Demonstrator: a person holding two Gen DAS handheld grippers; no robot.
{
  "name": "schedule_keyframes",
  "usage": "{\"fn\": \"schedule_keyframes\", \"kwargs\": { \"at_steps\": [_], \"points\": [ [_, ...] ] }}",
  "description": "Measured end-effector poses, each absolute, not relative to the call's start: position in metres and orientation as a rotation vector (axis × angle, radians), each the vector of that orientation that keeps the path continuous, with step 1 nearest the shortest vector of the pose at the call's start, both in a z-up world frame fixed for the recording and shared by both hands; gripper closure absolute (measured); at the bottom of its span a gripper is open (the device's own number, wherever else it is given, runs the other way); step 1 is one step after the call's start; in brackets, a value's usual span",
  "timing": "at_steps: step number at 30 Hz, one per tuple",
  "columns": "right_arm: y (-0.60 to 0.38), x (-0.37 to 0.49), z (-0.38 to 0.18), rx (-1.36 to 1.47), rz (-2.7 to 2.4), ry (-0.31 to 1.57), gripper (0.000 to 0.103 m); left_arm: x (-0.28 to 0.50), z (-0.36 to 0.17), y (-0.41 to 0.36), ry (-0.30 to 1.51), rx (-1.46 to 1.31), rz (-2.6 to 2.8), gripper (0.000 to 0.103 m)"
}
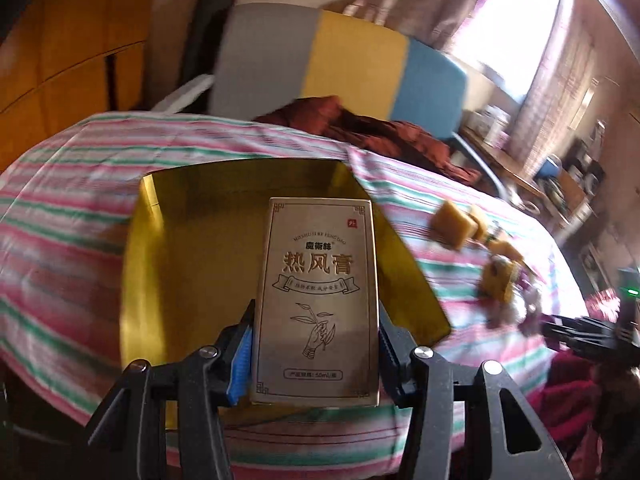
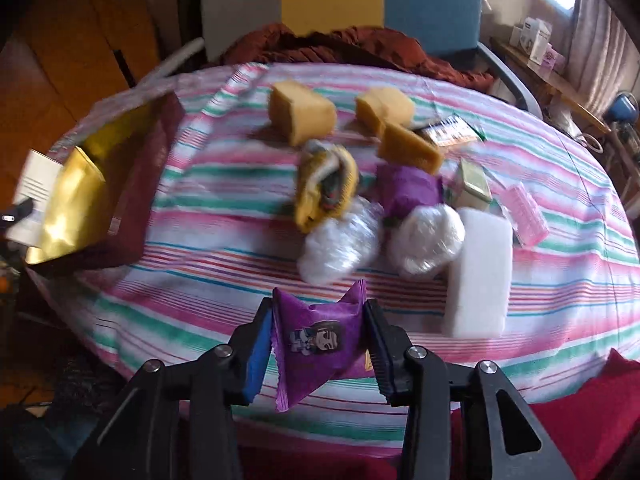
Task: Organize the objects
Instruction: 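Carry the white box to the tray with left gripper while right carries a purple packet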
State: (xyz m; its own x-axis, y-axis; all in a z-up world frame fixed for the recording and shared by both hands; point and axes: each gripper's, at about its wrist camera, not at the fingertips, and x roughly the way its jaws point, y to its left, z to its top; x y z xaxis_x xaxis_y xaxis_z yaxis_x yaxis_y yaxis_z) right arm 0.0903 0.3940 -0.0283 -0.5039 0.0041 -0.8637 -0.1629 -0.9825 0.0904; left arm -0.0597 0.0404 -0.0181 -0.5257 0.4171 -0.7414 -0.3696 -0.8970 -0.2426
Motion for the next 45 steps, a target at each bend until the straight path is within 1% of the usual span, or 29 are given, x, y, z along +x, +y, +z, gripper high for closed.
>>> {"fn": "schedule_keyframes", "kwargs": {
  "at_steps": [5, 9, 13, 16, 17, 18, 20, 22, 25, 28, 30, 35, 38, 45],
  "points": [
    [0.344, 0.056, 0.010, -1.440, 2.868, 0.237, 0.059, -0.075, -0.028, 0.013, -0.105, -1.252, 2.531, 0.051],
    [0.286, 0.012, 0.024, -1.469, 3.027, 0.159, 0.059, -0.075, -0.035, -0.002, -0.090, -1.289, 2.606, 0.051],
    [0.229, -0.032, 0.014, -1.589, 3.095, 0.078, 0.059, -0.072, -0.036, -0.013, -0.108, -1.296, 2.645, 0.048],
    [0.189, -0.051, 0.000, -1.685, 3.121, 0.062, 0.057, -0.066, -0.031, -0.022, -0.108, -1.263, 2.693, 0.048],
    [0.181, -0.052, -0.004, -1.695, 3.127, 0.060, 0.052, -0.063, -0.028, -0.026, -0.110, -1.250, 2.707, 0.048],
    [0.173, -0.052, -0.006, -1.693, 3.127, 0.054, 0.041, -0.062, -0.026, -0.027, -0.110, -1.239, 2.720, 0.047],
    [0.165, -0.056, -0.013, -1.704, 3.118, 0.095, 0.024, -0.059, -0.021, -0.032, -0.108, -1.217, 2.747, 0.042],
    [0.161, -0.056, -0.017, -1.714, 3.111, 0.107, 0.024, -0.055, -0.017, -0.034, -0.115, -1.197, 2.762, 0.042],
    [0.158, -0.049, -0.022, -1.709, 3.095, 0.064, 0.022, -0.053, -0.013, -0.034, -0.120, -1.181, 2.784, 0.042],
    [0.158, -0.041, -0.022, -1.655, 3.087, 0.021, 0.016, -0.053, -0.011, -0.030, -0.121, -1.180, 2.795, 0.042],
    [0.160, -0.035, -0.018, -1.600, 3.085, -0.001, 0.009, -0.052, -0.009, -0.027, -0.107, -1.181, 2.806, 0.042],
    [0.164, -0.020, -0.011, -1.431, 3.082, -0.040, 0.003, -0.046, -0.007, -0.022, -0.098, -1.174, 2.831, 0.041],
    [0.167, -0.014, -0.009, -1.370, 3.071, -0.053, 0.000, -0.043, -0.007, -0.018, -0.085, -1.174, 2.833, 0.041],
    [0.176, -0.007, 0.000, -1.259, 3.053, -0.029, 0.000, -0.032, -0.001, -0.011, -0.074, -1.129, 2.851, 0.041]
  ]
}}
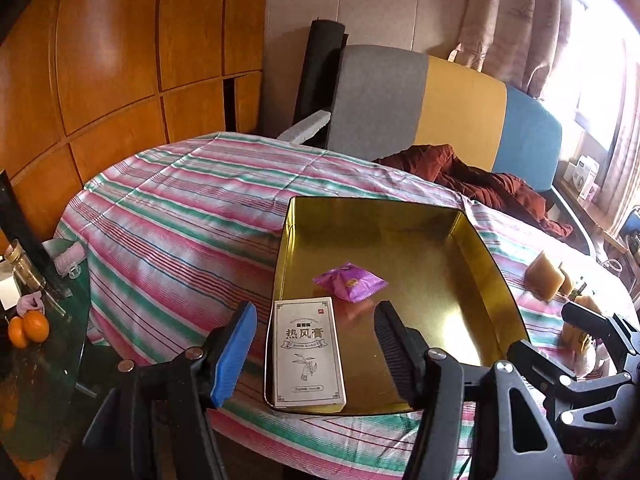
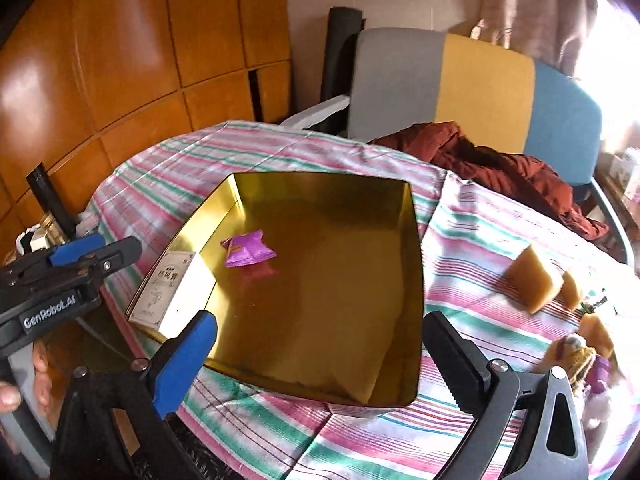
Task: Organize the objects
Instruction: 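Open both grippers and withdraw them from the tray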
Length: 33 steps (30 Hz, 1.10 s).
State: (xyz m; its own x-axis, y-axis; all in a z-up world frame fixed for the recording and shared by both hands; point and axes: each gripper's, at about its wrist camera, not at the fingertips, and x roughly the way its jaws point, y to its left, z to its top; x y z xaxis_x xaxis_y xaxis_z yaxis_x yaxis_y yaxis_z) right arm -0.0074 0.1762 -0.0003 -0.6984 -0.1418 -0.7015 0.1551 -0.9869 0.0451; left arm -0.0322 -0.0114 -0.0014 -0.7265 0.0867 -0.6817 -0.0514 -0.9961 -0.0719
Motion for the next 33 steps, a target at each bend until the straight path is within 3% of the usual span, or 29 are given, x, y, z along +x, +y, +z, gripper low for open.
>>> {"fn": "schedule_keyframes", "kwargs": {
  "at_steps": [33],
  "points": [
    [0.262, 0.012, 0.003, 1.142, -2.990, -0.146, 0.000, -0.019, 0.004, 0.049, 0.082, -1.074, 2.682, 0.041]
  ]
}}
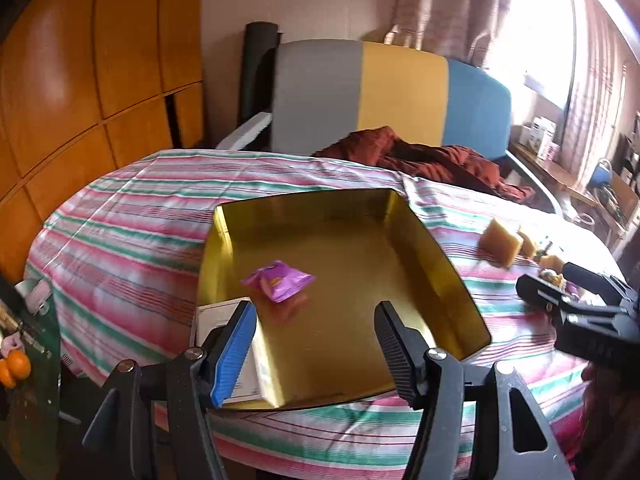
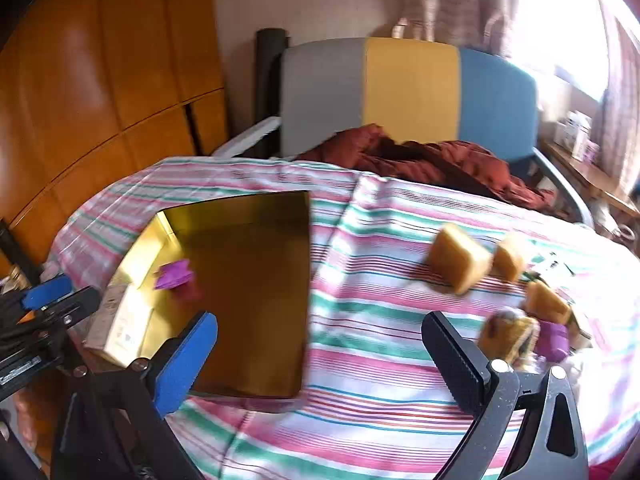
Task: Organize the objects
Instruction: 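Open both grippers and withdraw them from the tray, then grasp the yellow knit glove with the left gripper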
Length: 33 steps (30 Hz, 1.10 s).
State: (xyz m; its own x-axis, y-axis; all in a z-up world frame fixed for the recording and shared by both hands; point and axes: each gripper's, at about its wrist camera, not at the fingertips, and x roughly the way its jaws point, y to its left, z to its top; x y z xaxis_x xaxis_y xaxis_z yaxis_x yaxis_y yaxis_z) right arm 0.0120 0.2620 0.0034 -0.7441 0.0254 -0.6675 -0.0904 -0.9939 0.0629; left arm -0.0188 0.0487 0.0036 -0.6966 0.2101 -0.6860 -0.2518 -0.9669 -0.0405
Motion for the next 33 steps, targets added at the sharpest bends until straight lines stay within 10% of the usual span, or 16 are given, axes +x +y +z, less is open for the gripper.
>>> {"fn": "schedule_keyframes", "kwargs": {
  "at_steps": [33],
  "points": [
    [0.556, 0.095, -0.002, -0.784, 2.356, 0.634, 0.000, -0.021, -0.007, 0.235, 0.249, -1.100, 2.131, 0.038]
  ]
}}
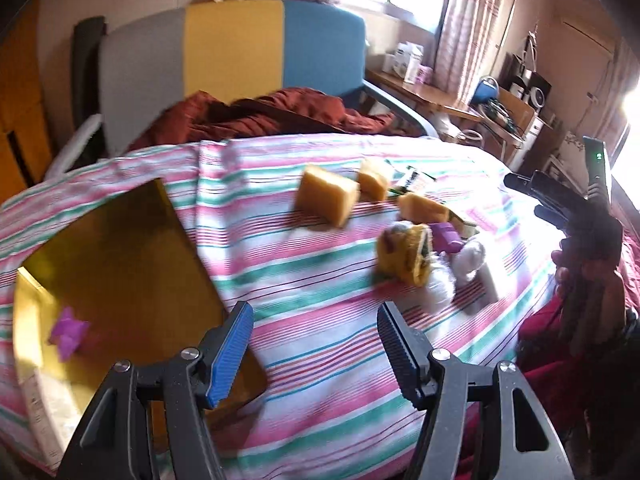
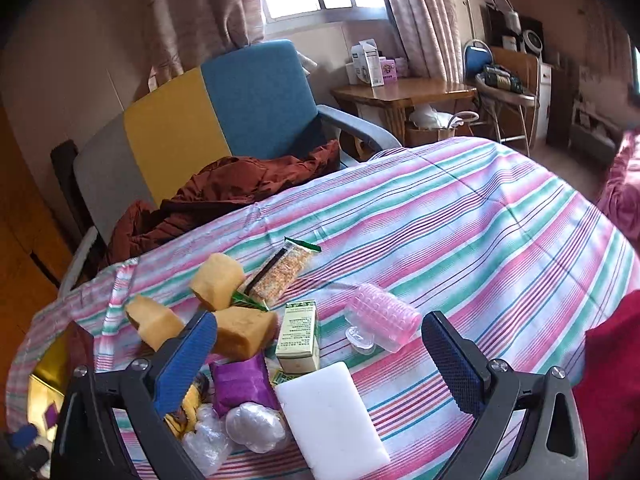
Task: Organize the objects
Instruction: 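Grasp the yellow knit glove with the left gripper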
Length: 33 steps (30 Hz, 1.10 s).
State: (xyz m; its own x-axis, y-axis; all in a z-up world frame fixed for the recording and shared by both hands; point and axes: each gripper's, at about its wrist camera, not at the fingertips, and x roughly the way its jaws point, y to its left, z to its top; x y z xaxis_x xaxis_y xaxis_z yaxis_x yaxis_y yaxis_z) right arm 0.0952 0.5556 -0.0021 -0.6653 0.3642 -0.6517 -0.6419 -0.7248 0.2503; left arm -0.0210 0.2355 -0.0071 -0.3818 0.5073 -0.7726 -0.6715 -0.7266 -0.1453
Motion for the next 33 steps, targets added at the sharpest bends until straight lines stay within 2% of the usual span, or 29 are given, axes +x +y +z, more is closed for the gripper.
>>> {"fn": "schedule_keyframes", "kwargs": {
  "at_steps": [8, 19, 23, 26, 28, 33],
  "points": [
    [0.564, 0.099, -0.007, -0.779, 2.366, 0.755, 0.000, -0.033, -0.027, 0.310, 0.182, -1.164, 1.910, 0.038],
    [0.564, 0.096, -0.010, -0.802, 2.402, 0.802, 0.000, -0.073, -0.074, 0.376, 0.055, -1.317, 1.785, 0.036],
    [0.564, 0.093, -0.011, -0.812, 2.408, 0.814, 0.000, -0.082, -0.092, 0.390, 0.070, -1.350, 1.780, 0.035],
    [0.563, 0.092, -0.012, -0.820, 2.415, 0.815, 0.000, -0.090, -0.108, 0.389, 0.043, -1.396, 1.770, 0.040],
    [0.563, 0.091, -0.012, -0.826, 2.421, 0.811, 0.000, -0.089, -0.107, 0.382, 0.011, -1.375, 1.768, 0.051],
    [0.557, 0.088, -0.010, -0.834, 2.469, 0.796, 0.000, -0.081, -0.091, 0.355, 0.021, -1.344, 1.852, 0.053]
  ]
}}
